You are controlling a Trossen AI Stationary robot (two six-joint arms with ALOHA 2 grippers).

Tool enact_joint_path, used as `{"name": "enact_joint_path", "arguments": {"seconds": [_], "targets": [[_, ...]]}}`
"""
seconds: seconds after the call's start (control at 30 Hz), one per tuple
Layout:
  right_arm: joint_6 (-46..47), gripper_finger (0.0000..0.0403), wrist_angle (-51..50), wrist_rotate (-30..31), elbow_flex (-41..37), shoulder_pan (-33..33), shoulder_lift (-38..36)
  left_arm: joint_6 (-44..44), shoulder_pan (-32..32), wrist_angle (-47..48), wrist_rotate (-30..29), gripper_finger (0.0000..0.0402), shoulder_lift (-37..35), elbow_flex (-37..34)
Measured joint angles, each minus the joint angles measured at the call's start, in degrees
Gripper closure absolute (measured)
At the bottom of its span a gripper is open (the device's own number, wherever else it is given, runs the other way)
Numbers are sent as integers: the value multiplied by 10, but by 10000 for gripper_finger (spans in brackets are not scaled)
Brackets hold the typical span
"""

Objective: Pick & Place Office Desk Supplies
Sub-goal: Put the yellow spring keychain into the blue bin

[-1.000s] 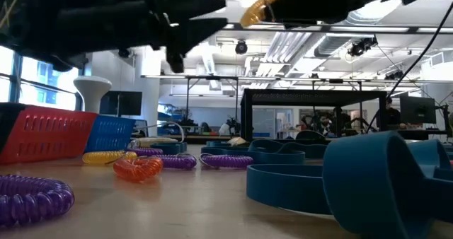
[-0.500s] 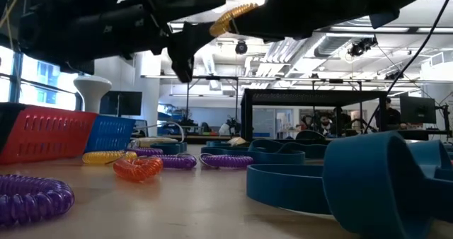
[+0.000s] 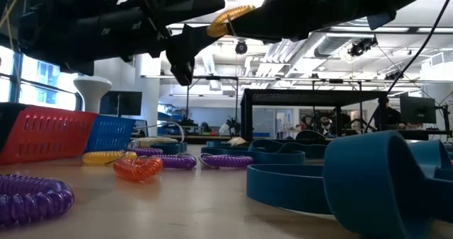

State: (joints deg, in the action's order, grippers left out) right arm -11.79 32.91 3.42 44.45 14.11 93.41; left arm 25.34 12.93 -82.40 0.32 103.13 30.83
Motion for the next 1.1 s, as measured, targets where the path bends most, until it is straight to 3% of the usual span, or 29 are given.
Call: {"name": "enact_joint_path", "arguments": {"seconds": [0.17, 0.4, 0.53, 0.7, 0.8, 0.97, 1.1], "targets": [[0, 386, -1, -1, 0, 0, 0, -1, 0, 13, 0, 279, 0, 0], [7, 385, -25, -6, 0, 0, -1, -17, 0, 20, -2, 385, 0, 0], [14, 367, -31, 8, 0, 5, -1, -15, 0, 19, -2, 385, 0, 0], [44, 295, -33, 72, 0, 25, -1, -4, 0, 24, 2, 387, -2, 0], [58, 242, -48, 136, 0, 43, -1, 39, 0, 95, 2, 388, -29, 0], [60, 169, -61, 220, 0, 71, -1, 41, 2, 302, -11, 389, -133, 0], [40, 140, -61, 272, 0, 88, -9, 27, 19, 502, -76, 390, -249, 1]]}}
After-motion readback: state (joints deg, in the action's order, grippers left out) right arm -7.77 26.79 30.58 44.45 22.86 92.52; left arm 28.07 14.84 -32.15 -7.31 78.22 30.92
